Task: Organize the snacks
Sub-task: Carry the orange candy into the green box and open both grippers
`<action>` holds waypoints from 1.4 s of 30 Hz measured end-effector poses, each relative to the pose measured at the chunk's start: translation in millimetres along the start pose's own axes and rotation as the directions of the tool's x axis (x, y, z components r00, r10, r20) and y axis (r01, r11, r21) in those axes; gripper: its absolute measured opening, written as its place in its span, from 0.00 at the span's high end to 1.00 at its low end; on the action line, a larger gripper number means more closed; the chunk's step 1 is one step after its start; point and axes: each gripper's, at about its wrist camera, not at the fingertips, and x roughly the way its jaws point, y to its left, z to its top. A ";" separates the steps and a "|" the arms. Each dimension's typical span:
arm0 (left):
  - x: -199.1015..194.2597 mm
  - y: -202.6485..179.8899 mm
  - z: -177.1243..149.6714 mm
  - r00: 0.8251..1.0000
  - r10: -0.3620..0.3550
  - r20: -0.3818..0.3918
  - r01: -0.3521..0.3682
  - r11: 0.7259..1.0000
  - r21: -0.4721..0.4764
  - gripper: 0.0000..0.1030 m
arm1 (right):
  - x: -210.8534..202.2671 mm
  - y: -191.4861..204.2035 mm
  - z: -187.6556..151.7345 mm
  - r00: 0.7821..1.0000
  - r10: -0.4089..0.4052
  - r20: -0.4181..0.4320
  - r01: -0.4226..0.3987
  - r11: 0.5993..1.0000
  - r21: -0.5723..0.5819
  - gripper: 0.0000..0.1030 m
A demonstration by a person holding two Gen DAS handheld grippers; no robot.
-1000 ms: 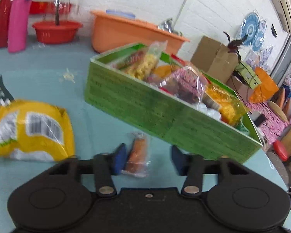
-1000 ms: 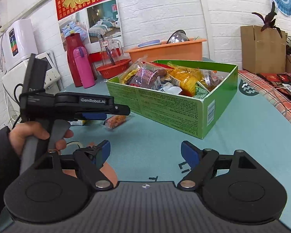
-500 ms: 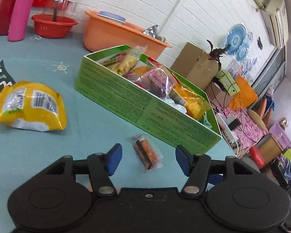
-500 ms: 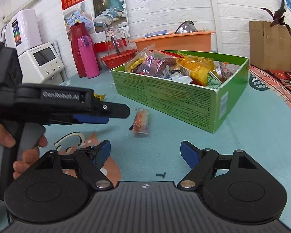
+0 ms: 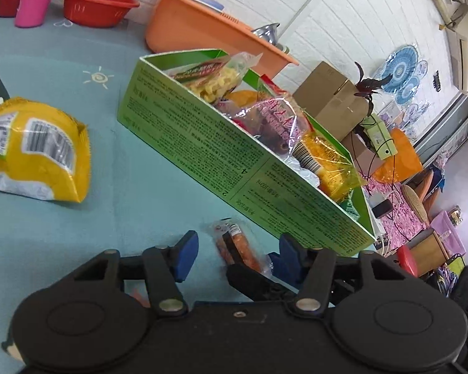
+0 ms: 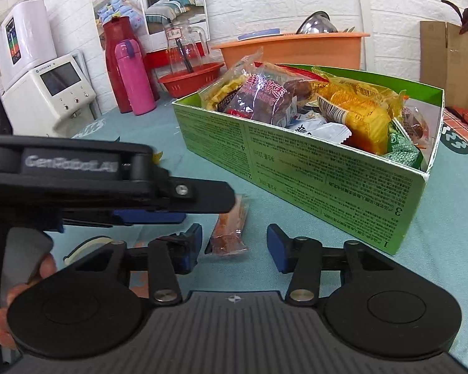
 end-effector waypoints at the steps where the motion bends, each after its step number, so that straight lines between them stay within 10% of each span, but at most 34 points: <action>1: 1.8 -0.6 -0.4 1.000 0.001 0.005 -0.001 1.000 0.001 0.03 | 0.0 0.0 -0.5 1.000 -0.005 0.001 0.005 1.000 -0.006 0.42; 12: 6.7 -14.7 -14.5 1.000 0.018 -0.001 -0.018 0.999 0.039 0.09 | -10.4 -3.0 -7.8 1.000 -0.011 0.009 0.011 1.000 -0.007 0.56; 16: 0.1 -28.9 -19.0 1.000 -0.009 0.004 0.009 0.998 0.063 0.27 | -18.2 -2.6 -11.3 1.000 -0.025 0.019 0.025 1.000 -0.011 0.57; 37: 22.2 -82.9 47.8 0.982 -0.127 0.140 0.105 0.983 0.154 0.26 | -35.9 -39.1 45.3 0.951 -0.109 0.288 0.121 0.992 -0.025 0.66; 38: 26.3 -81.9 48.0 0.984 -0.122 0.132 0.100 0.982 0.162 0.26 | -31.6 -40.3 45.4 0.954 -0.108 0.281 0.122 0.992 -0.033 0.74; 42: 31.5 -70.2 40.7 0.987 -0.109 0.121 0.091 0.986 0.140 0.00 | -19.0 -40.6 37.1 0.957 -0.154 0.245 0.175 0.982 -0.067 0.54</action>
